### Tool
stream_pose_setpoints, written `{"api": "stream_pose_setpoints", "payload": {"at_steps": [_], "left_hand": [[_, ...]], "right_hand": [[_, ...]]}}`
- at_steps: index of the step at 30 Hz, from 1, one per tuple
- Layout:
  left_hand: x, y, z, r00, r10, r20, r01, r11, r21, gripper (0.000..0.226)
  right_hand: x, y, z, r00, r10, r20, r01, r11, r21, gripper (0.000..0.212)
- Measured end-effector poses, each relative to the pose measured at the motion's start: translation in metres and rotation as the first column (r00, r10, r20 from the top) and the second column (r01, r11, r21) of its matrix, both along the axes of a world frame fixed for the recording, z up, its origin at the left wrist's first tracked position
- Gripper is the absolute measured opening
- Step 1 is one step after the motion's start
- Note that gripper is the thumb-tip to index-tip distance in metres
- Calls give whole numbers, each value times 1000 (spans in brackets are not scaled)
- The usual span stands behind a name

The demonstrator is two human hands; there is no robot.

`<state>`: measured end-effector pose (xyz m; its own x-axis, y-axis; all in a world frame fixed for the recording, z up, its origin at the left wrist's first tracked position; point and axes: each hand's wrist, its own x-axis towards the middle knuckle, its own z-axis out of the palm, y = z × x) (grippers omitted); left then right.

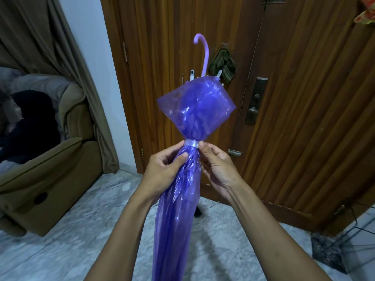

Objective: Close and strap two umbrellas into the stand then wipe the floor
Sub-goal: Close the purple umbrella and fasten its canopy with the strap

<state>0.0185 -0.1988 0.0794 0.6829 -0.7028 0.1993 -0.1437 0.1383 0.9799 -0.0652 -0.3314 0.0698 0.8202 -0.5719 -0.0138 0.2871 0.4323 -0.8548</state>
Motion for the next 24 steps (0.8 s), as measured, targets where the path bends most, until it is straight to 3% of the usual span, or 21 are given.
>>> {"api": "stream_pose_setpoints", "payload": {"at_steps": [6,19,24], "left_hand": [[1,-2,-1,1000,-20,12,20,1000,23,41],[-4,-11,0,995,-103,-12,103,994,-33,38],[0,-25,3,993,-116,3,116,993,-13,41]], "right_hand": [[-2,0,-5,998,54,-35,-59,987,-149,48],[3,-4,-15,989,10,149,-5,999,-32,37],[-6,-15,-8,1000,-31,5,31,993,-114,45]]}}
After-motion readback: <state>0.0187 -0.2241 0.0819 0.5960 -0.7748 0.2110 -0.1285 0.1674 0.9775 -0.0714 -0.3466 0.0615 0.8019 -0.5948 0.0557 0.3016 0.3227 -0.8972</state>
